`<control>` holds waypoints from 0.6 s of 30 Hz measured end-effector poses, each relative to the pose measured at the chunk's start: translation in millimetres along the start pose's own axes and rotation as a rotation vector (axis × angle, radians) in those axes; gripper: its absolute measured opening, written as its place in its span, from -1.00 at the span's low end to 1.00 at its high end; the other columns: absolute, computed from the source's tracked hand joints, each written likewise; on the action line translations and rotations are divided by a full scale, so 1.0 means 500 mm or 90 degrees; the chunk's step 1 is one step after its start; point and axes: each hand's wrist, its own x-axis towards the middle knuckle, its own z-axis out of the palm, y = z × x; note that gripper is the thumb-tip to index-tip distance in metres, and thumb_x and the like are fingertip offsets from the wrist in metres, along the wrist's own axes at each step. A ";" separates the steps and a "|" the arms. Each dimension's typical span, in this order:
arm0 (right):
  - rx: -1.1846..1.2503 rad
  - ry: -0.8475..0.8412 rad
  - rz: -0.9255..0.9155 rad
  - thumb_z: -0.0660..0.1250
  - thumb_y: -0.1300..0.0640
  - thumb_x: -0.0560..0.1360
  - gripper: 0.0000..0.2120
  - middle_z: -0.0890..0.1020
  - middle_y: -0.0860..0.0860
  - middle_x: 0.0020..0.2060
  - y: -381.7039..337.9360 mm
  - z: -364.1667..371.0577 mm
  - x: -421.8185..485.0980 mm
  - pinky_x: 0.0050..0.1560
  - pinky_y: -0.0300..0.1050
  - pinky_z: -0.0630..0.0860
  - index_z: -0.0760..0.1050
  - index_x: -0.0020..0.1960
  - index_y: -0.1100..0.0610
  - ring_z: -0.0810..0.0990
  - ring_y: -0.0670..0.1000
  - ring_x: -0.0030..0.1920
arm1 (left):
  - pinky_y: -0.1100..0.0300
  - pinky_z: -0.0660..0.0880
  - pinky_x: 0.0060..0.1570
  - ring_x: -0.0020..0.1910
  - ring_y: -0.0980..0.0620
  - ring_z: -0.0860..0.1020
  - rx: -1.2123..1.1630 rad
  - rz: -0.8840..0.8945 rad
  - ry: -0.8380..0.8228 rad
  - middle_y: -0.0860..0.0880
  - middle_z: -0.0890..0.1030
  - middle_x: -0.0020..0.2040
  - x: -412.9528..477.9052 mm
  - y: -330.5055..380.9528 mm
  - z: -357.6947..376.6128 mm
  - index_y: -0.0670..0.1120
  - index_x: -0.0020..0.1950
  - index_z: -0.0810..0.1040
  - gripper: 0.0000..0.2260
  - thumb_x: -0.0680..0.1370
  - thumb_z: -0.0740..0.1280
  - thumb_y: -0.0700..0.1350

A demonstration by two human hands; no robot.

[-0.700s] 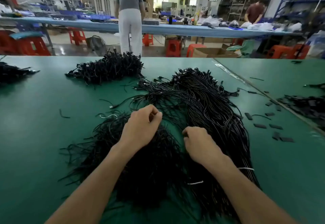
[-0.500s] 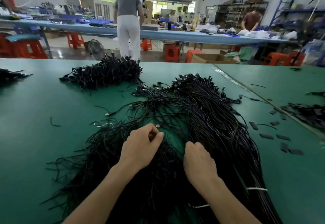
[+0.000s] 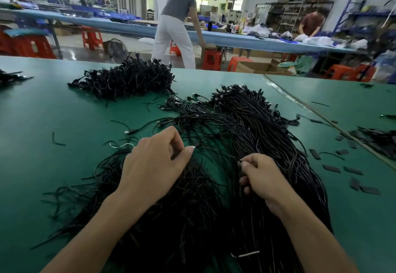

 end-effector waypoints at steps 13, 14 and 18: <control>-0.056 -0.125 -0.425 0.37 -0.04 0.56 -0.71 0.47 -0.21 -0.55 -0.181 0.027 -0.127 -0.49 -0.38 0.30 0.53 -0.28 0.06 0.40 -0.20 -0.54 | 0.02 0.58 0.00 0.04 0.22 0.54 -0.104 0.055 -0.125 0.21 0.55 0.09 -0.007 -0.006 0.017 0.34 0.35 0.34 -0.53 0.47 0.37 0.18; -0.056 -0.172 -0.443 0.38 -0.02 0.56 -0.74 0.48 -0.23 -0.52 -0.183 0.031 -0.145 -0.45 -0.39 0.34 0.52 -0.27 0.04 0.43 -0.21 -0.50 | 0.01 0.58 0.05 0.11 0.21 0.53 -0.116 0.070 -0.136 0.24 0.53 0.14 -0.009 -0.004 0.018 0.38 0.33 0.35 -0.58 0.49 0.32 0.17; 0.022 -0.309 -0.542 0.41 0.14 0.55 -0.80 0.55 -0.30 -0.34 -0.193 0.015 -0.186 -0.21 -0.44 0.41 0.52 -0.22 -0.05 0.54 -0.26 -0.28 | -0.13 0.56 -0.12 -0.08 0.07 0.52 -0.125 0.074 -0.123 0.18 0.50 -0.10 -0.012 -0.018 0.023 0.42 -0.13 0.43 -0.90 0.47 0.21 0.16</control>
